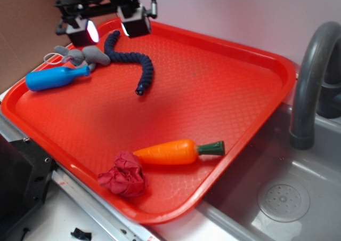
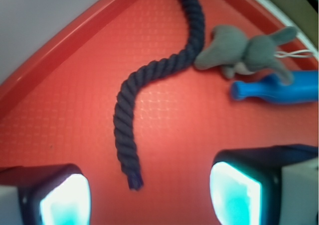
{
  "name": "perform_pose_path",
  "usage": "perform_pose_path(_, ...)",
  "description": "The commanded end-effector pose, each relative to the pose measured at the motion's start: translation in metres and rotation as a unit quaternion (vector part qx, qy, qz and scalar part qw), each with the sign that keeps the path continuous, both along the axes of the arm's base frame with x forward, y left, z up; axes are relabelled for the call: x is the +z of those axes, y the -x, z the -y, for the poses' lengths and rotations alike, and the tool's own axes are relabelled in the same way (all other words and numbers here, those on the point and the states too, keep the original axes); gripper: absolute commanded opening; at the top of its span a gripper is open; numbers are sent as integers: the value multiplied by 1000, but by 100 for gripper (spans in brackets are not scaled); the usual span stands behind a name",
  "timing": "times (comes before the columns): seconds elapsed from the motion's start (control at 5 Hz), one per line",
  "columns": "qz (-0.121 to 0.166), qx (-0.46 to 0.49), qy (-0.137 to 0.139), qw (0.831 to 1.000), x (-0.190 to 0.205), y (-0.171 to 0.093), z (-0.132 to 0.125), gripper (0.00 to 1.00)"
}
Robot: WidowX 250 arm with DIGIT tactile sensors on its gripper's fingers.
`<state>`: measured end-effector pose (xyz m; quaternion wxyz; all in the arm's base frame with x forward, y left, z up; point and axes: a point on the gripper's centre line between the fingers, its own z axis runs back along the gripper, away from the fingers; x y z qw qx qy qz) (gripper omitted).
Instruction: Grab the blue rope.
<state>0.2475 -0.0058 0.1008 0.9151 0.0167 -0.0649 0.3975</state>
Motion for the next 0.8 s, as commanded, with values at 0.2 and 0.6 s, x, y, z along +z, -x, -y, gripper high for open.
perform_pose_path(0.2, 7, -4, 13, 1000, -67, -38, -20, 100)
perform_pose_path(0.6, -10, -13, 19, 1000, -85, -39, -11, 93)
